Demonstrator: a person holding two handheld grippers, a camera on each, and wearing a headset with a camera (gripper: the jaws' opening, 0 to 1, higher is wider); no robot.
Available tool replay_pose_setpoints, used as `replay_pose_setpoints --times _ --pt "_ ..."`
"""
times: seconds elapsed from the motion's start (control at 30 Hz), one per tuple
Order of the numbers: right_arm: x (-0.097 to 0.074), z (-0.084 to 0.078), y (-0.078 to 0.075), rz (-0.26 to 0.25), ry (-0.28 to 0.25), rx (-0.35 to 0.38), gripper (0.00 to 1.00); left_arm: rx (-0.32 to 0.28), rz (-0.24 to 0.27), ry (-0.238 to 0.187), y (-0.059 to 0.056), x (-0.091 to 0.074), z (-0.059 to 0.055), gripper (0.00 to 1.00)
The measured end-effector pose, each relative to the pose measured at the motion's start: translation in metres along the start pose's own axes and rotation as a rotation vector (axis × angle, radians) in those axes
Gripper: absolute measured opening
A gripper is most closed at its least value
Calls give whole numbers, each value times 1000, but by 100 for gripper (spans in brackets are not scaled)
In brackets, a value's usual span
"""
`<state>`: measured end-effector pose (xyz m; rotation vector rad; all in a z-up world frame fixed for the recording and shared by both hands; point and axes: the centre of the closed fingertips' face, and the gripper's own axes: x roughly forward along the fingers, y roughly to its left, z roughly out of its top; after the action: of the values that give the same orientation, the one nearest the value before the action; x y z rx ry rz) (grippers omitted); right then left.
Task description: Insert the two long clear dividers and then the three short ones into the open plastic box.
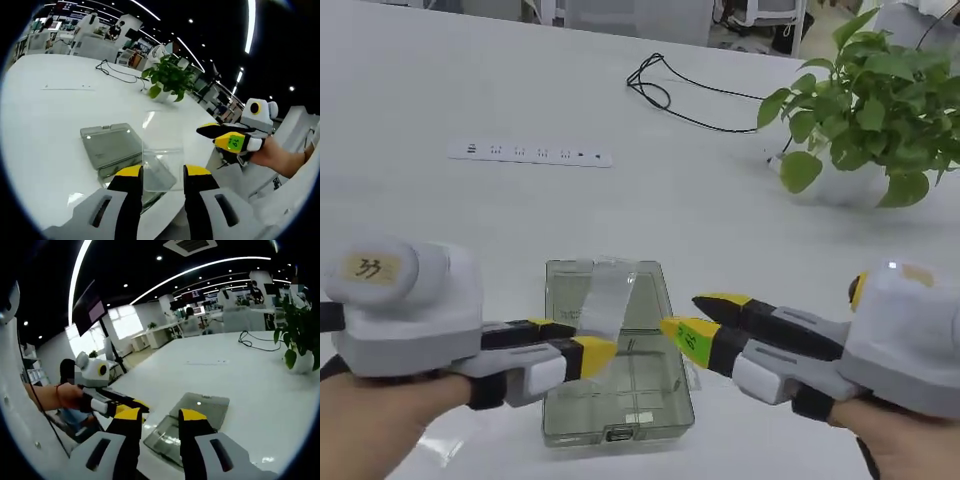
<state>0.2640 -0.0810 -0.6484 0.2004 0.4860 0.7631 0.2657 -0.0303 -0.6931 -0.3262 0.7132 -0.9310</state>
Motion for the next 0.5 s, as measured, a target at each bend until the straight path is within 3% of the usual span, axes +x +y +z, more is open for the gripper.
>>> replay_pose_setpoints --times 0.23,0.5 --pt "11 -8 1 -24 29 66 23 21 -25 2 -10 7 0 30" --pt "18 -14 4 -28 44 116 18 58 -27 9 -14 9 1 30"
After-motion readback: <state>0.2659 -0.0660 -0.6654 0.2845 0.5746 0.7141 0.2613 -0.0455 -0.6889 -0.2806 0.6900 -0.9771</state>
